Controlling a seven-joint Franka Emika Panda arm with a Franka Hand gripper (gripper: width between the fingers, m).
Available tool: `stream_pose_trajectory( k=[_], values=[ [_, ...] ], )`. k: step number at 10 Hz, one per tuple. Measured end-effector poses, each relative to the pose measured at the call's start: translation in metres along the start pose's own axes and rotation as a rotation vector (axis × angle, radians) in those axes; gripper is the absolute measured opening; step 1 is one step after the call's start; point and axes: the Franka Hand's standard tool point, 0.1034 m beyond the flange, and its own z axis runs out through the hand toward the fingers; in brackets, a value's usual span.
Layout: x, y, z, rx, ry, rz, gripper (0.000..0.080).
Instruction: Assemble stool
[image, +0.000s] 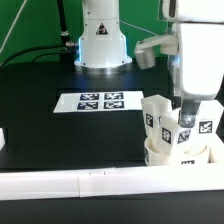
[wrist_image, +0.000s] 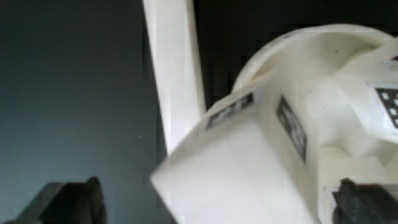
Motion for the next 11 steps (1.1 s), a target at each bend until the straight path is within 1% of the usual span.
stream_pose_trajectory(
  k=[8, 9, 10, 11],
  values=[
    [-0.0017, 0.0004, 0.0003, 0.000, 0.000, 0.018, 0.0649],
    [-0.0018, -0.0008, 0.0003, 0.010, -0.001, 0.115, 0.0649],
    [-0.0036, -0.0039, -0.0012, 0.044, -0.019, 0.290, 0.0649],
    [-0.0010, -0.0051, -0.0025, 0.063, -0.024, 0.475, 0.0649]
  ],
)
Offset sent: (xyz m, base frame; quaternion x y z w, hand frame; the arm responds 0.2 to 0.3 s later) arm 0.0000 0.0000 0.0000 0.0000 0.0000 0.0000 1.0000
